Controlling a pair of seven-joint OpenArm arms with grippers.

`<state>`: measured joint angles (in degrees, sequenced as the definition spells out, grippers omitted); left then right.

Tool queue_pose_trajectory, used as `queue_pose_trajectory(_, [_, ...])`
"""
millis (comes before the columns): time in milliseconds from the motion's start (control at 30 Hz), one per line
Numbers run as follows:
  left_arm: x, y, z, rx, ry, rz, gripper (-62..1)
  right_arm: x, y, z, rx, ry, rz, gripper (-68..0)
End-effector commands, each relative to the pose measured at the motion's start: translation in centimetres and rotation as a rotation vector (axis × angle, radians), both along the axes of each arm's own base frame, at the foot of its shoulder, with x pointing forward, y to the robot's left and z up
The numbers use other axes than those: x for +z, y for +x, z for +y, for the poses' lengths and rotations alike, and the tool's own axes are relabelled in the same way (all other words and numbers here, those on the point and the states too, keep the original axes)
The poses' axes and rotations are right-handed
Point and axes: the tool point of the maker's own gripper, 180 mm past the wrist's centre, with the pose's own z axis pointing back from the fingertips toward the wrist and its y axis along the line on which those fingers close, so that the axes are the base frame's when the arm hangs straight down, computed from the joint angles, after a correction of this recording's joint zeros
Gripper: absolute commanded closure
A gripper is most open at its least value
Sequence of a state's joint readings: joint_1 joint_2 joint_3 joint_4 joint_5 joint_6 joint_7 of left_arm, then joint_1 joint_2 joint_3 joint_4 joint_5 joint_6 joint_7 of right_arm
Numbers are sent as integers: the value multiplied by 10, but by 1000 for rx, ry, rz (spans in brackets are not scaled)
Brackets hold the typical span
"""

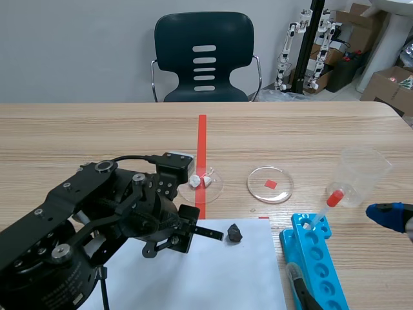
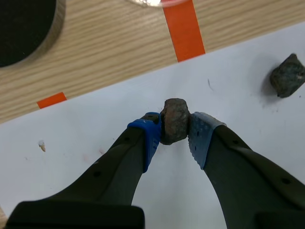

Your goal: Put the middle mineral back

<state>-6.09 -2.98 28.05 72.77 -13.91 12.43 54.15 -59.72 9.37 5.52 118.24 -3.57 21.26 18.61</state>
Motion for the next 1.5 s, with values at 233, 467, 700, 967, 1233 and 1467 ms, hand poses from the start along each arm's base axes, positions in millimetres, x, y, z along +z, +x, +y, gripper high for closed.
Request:
queue_pose_trajectory(233, [8,9,-2,4,-8,-33,-117,4,1,0,2,9,-15,-679])
queue_pose_trajectory(467, [-7,5,4,11,12,-14,-117,4,1,0,2,9,-15,-679])
queue_pose_trajectory(700, [-7,6,3,12,10,-22,-117,4,1,0,2,9,-15,-679])
queue_pose_trajectory(967, [-7,6,3,12,10,-22,-176,4,1,0,2,9,-15,-679])
queue_pose_trajectory(1233, [-6,8,3,13,7,-32,-350,4,1,0,2,9,-15,-679])
queue_pose_trajectory(1467, [-5,10,2,16,-3,-57,-483,4,1,0,2,9,-15,-679])
